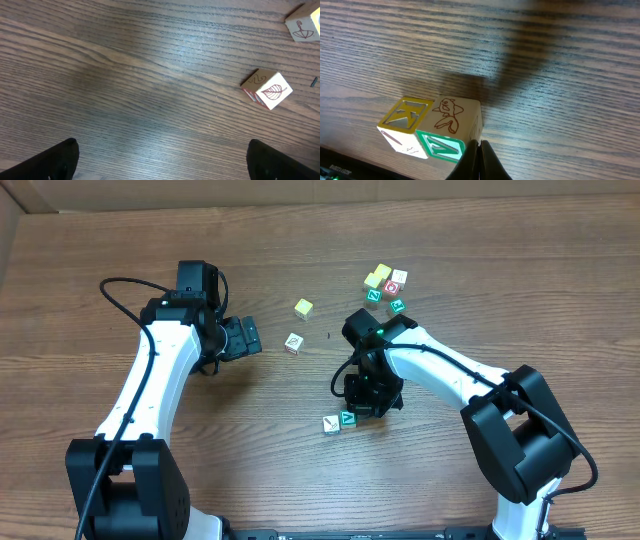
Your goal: Flip 3 blocks
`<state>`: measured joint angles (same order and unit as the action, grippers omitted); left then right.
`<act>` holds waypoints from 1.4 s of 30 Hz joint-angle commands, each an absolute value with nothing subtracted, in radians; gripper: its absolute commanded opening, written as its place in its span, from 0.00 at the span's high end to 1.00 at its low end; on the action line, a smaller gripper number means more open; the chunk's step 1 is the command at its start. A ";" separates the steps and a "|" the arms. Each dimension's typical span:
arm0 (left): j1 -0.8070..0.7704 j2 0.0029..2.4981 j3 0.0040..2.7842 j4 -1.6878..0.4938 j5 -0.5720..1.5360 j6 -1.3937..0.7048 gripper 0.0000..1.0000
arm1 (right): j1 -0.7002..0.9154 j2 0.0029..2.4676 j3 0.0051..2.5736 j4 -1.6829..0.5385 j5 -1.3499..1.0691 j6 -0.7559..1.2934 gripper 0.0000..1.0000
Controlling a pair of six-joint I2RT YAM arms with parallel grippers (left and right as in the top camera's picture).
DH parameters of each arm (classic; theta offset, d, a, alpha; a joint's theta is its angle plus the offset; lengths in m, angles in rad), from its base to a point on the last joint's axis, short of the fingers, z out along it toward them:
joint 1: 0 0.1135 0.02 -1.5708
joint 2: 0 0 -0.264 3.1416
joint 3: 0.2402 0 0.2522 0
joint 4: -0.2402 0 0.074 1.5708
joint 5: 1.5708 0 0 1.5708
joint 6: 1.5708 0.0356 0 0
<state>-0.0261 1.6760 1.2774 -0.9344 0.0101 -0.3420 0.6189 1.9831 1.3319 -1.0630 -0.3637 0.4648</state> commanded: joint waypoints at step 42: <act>-0.027 1.679 1.291 -0.934 -0.001 -0.356 0.00 | 0.528 1.953 1.329 -1.074 -0.287 0.464 0.88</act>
<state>-0.0261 1.6760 1.2774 -0.9344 0.0101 -0.3420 0.5301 1.9831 1.3319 -1.0756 -0.3401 0.4698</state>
